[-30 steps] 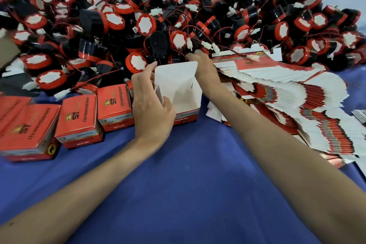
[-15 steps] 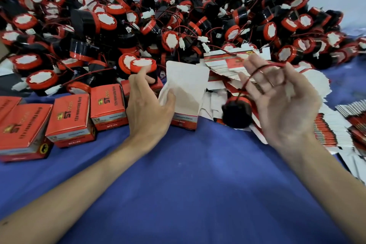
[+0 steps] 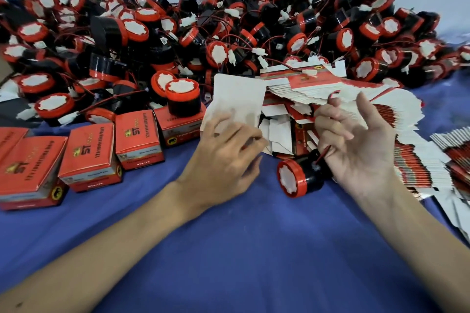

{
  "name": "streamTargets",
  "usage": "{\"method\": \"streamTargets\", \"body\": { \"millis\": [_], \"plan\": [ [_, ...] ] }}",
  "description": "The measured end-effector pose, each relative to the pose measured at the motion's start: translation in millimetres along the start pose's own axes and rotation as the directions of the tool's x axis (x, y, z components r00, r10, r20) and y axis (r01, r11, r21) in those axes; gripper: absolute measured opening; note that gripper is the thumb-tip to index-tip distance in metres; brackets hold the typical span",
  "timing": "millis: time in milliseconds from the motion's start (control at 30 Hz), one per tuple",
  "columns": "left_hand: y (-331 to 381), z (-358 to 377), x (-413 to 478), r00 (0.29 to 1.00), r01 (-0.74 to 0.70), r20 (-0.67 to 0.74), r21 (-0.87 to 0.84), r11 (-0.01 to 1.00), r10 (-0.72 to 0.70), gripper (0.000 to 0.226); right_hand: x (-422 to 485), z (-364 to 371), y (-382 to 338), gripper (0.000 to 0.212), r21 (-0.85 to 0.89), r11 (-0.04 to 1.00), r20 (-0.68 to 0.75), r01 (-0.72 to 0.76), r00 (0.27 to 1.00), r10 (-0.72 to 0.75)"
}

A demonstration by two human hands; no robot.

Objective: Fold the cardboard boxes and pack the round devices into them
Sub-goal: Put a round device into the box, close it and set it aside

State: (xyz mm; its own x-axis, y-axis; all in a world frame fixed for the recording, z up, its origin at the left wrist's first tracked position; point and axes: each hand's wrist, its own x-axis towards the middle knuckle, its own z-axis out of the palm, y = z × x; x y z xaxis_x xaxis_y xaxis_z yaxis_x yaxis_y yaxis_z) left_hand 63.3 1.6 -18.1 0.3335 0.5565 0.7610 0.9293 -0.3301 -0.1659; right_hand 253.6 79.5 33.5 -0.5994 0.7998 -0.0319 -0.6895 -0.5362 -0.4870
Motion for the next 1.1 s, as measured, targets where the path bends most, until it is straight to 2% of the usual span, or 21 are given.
{"method": "streamTargets", "body": {
  "millis": [67, 167, 267, 333, 400, 433, 467, 500, 533, 567, 600, 700, 767, 800, 833, 867, 900, 967, 1033, 1100],
  "plan": [
    [2, -3, 0, 1.0, 0.006, -0.014, 0.037, 0.999, -0.006, 0.019, 2, 2, 0, 0.02, -0.058, 0.998, -0.03, -0.008, 1.0, 0.007],
    [12, -11, 0, 0.998, -0.022, -0.059, -0.037, 0.999, 0.02, 0.034, 3, 5, 2, 0.011, 0.004, 1.0, -0.087, 0.02, 0.996, -0.019],
    [33, -15, 0, 0.989, 0.099, 0.131, -0.225, 0.969, -0.071, 0.066, 0, 7, 11, 0.008, 0.116, 0.992, -0.086, 0.048, 0.996, -0.038],
    [43, -14, 0, 0.952, 0.208, 0.274, -0.265, 0.941, -0.134, 0.075, -2, 8, 21, 0.009, 0.156, 0.987, -0.031, 0.036, 0.999, -0.031],
    [44, -13, 0, 0.94, 0.242, 0.315, -0.338, 0.91, -0.133, 0.069, 0, 6, 29, 0.014, 0.073, 0.997, 0.008, 0.033, 0.999, -0.034],
    [43, -12, -1, 0.939, 0.261, 0.317, -0.411, 0.873, -0.132, 0.065, 1, 5, 29, 0.018, -0.07, 0.996, 0.005, 0.054, 0.999, -0.053],
    [40, -12, -1, 0.937, 0.289, 0.322, -0.492, 0.821, -0.137, 0.063, 3, 5, 28, 0.022, -0.306, 0.947, 0.006, 0.1, 0.995, -0.103],
    [38, -12, -1, 0.933, 0.319, 0.326, -0.559, 0.765, -0.151, 0.063, 3, 2, 27, 0.028, -0.57, 0.809, 0.032, 0.147, 0.987, -0.157],
    [36, -12, -2, 0.93, 0.347, 0.321, -0.604, 0.717, -0.179, 0.063, 2, -2, 28, 0.036, -0.761, 0.624, 0.078, 0.176, 0.98, -0.181],
    [35, -13, -1, 0.925, 0.373, 0.306, -0.632, 0.679, -0.224, 0.062, 1, -7, 29, 0.043, -0.862, 0.477, 0.105, 0.17, 0.981, -0.161],
    [34, -14, 0, 0.917, 0.4, 0.282, -0.652, 0.644, -0.283, 0.061, -1, -11, 31, 0.05, -0.9, 0.412, 0.107, 0.142, 0.989, -0.106],
    [31, -17, 1, 0.877, 0.442, 0.198, -0.692, 0.571, -0.438, 0.061, 0, -3, 47, 0.062, -0.912, 0.379, 0.148, 0.155, 0.988, -0.046],
    [32, -16, 0, 0.897, 0.38, 0.12, -0.698, 0.607, -0.425, 0.064, 8, 4, 52, 0.07, -0.935, 0.313, 0.147, 0.17, 0.984, -0.095],
    [33, -16, 0, 0.913, 0.336, 0.075, -0.693, 0.637, -0.401, 0.065, 8, 4, 53, 0.058, -0.941, 0.262, 0.187, 0.216, 0.973, -0.133],
    [34, -15, -1, 0.925, 0.293, 0.022, -0.679, 0.673, -0.38, 0.066, 5, 2, 52, 0.046, -0.938, 0.164, 0.28, 0.304, 0.948, -0.153],
    [33, -15, -1, 0.931, 0.253, -0.035, -0.657, 0.71, -0.364, 0.066, -1, 0, 51, 0.045, -0.92, 0.022, 0.385, 0.392, 0.913, -0.137],
    [32, -14, -1, 0.93, 0.223, -0.088, -0.635, 0.74, -0.356, 0.066, -7, -4, 49, 0.052, -0.887, -0.095, 0.46, 0.451, 0.881, -0.108],
    [31, -15, -1, 0.92, 0.203, -0.137, -0.634, 0.746, -0.367, 0.061, -15, -11, 46, 0.065, -0.843, -0.207, 0.523, 0.496, 0.847, -0.1],
    [31, -16, -1, 0.911, 0.204, -0.137, -0.672, 0.712, -0.39, 0.057, -17, -8, 45, 0.08, -0.818, -0.275, 0.543, 0.506, 0.837, -0.075],
    [32, -18, -1, 0.897, 0.231, -0.125, -0.685, 0.691, -0.423, 0.056, -17, -2, 44, 0.085, -0.839, -0.227, 0.516, 0.494, 0.856, -0.041]
  ]
}}
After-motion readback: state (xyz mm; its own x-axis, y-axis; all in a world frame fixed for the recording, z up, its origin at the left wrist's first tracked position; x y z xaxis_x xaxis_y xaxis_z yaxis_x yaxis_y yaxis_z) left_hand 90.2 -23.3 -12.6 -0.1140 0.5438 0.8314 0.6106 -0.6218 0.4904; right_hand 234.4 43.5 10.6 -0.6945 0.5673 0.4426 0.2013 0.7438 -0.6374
